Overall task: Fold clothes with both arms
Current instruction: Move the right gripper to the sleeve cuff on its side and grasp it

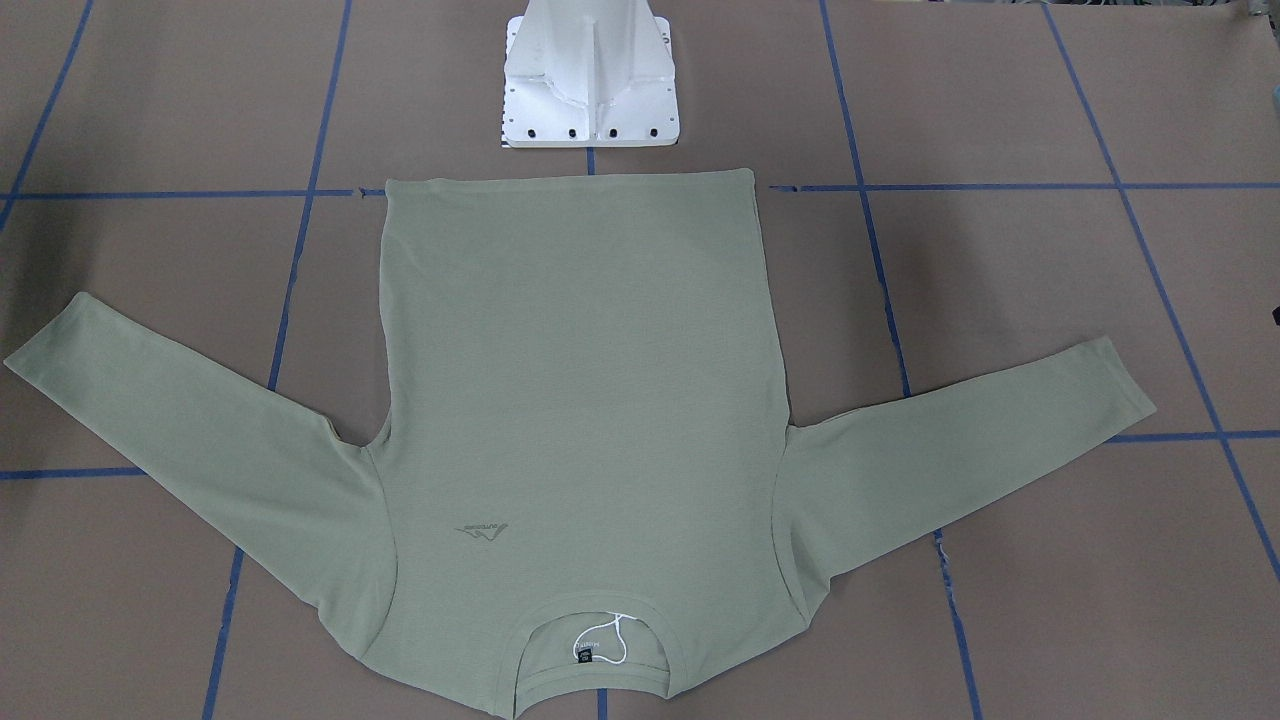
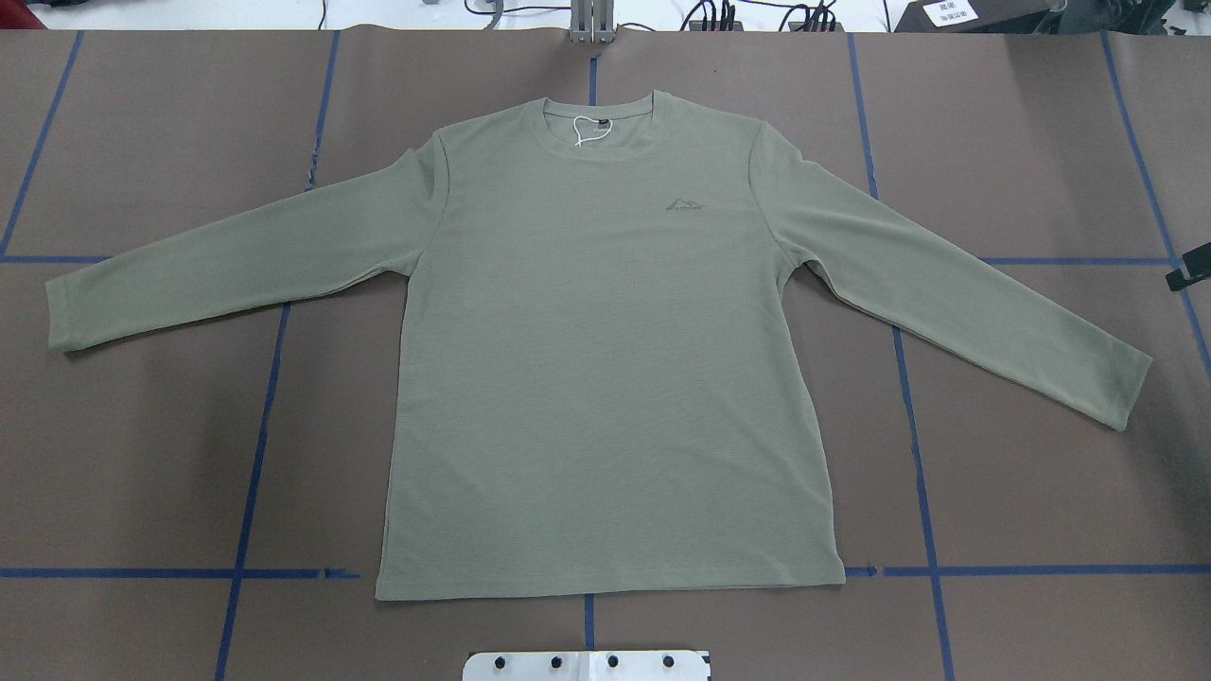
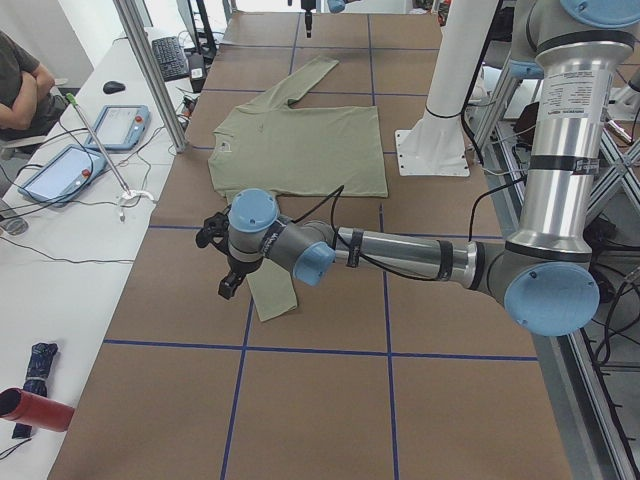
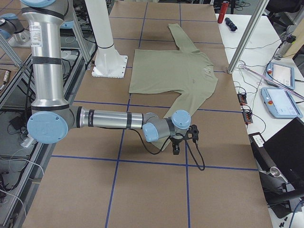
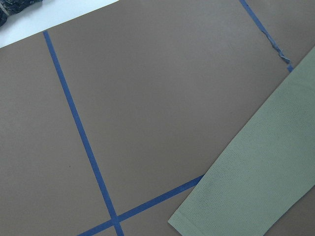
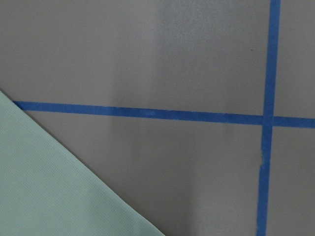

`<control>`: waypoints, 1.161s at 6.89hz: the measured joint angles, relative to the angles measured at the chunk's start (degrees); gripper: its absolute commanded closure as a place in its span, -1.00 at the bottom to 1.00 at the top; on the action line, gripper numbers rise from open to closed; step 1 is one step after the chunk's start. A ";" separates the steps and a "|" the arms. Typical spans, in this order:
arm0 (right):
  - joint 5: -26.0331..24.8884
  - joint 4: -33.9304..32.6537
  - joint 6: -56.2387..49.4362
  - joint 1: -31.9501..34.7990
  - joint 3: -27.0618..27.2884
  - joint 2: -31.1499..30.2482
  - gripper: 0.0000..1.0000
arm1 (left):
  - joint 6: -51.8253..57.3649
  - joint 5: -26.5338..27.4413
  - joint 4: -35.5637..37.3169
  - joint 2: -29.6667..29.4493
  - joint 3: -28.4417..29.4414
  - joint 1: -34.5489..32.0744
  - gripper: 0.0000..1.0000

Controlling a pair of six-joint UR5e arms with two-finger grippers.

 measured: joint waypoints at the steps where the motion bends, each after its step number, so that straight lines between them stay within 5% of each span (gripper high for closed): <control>1: 0.03 6.34 5.92 -1.66 -2.51 -0.37 -0.85 | -0.02 -0.05 -0.05 -0.03 -0.05 0.37 -1.00; 4: -0.13 14.75 16.96 -6.48 -5.87 -1.66 -0.75 | -0.06 -0.11 -1.46 -0.02 -0.09 0.60 -1.00; 8: 0.09 17.10 18.21 -7.62 -6.52 -3.50 -0.35 | -0.04 -0.13 -2.06 0.02 0.00 0.66 -1.00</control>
